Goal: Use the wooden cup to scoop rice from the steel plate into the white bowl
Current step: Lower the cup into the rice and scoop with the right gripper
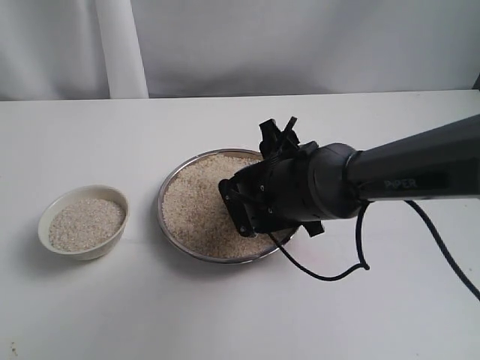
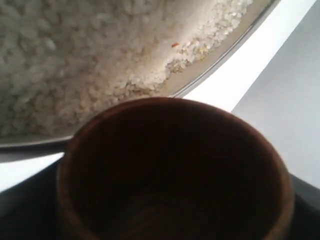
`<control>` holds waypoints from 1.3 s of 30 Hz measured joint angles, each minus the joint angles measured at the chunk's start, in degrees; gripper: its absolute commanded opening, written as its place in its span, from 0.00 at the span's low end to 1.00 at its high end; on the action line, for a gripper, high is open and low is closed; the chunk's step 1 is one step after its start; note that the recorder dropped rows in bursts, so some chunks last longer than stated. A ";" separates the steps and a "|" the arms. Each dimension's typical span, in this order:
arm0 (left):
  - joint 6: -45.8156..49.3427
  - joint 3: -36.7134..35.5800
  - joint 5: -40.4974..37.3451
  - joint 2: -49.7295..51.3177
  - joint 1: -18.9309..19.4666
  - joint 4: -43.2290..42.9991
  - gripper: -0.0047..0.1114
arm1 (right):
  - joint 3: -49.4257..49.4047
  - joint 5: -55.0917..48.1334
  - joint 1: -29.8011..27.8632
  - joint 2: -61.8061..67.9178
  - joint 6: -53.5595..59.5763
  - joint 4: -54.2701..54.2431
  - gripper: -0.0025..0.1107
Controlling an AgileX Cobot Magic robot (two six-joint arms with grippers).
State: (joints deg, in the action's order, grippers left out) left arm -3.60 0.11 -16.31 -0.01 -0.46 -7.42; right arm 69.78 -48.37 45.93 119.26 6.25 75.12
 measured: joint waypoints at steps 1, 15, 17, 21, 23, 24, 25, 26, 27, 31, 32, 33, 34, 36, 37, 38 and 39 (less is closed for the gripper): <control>0.00 0.00 0.00 0.00 0.00 0.00 0.04 | 0.00 0.00 0.00 0.00 -0.13 0.13 0.02; 0.00 0.00 0.00 0.00 0.00 0.00 0.04 | 9.93 4.06 0.31 4.76 8.36 -11.38 0.02; 0.00 0.00 0.00 0.00 0.00 0.00 0.04 | 12.48 4.06 0.31 4.76 13.89 -16.62 0.02; 0.00 0.00 0.00 0.00 0.00 0.00 0.04 | 16.05 1.62 0.31 5.41 21.83 -23.28 0.02; 0.00 0.00 0.00 0.00 0.00 0.00 0.04 | 17.51 -1.03 0.31 6.69 24.16 -25.07 0.02; 0.00 0.00 0.00 0.00 0.00 0.00 0.04 | 18.04 -2.40 0.31 7.29 24.75 -25.32 0.02; 0.00 0.00 0.00 0.00 0.00 0.00 0.04 | 18.41 -3.42 0.31 8.05 25.28 -25.37 0.02; 0.00 0.00 0.00 0.00 0.00 0.00 0.04 | 18.66 -4.11 0.31 8.70 25.53 -25.37 0.02; 0.00 0.00 0.00 0.00 0.00 0.00 0.04 | 18.71 -4.44 0.31 9.09 25.66 -25.37 0.02; 0.00 0.00 0.00 0.00 0.00 0.00 0.04 | 19.21 -5.58 0.31 10.02 25.88 -24.70 0.02; 0.00 0.00 0.00 0.00 0.00 0.00 0.04 | 19.21 -5.58 0.31 10.06 25.97 -24.70 0.02; 0.00 0.00 0.00 0.00 0.00 0.00 0.04 | 19.30 -5.58 0.31 10.06 25.97 -24.70 0.02; 0.00 0.00 0.00 0.00 0.00 0.00 0.04 | 19.30 -5.58 0.31 10.10 26.11 -24.70 0.02; 0.00 0.00 0.00 0.00 0.00 0.00 0.04 | 19.30 -5.30 0.31 10.10 26.11 -24.70 0.02; 0.00 0.00 0.00 0.00 0.00 0.00 0.04 | 19.30 -5.15 0.31 10.10 26.11 -24.70 0.02; 0.00 0.00 0.00 0.00 0.00 0.00 0.04 | 19.30 -4.83 0.31 10.10 26.21 -24.70 0.02; 0.00 0.00 0.00 0.00 0.00 0.00 0.04 | 19.30 -4.20 0.31 10.19 26.32 -25.00 0.02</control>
State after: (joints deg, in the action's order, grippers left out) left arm -3.60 0.11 -16.31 -0.01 -0.46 -7.42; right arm 89.08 -52.57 46.24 129.45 32.58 50.12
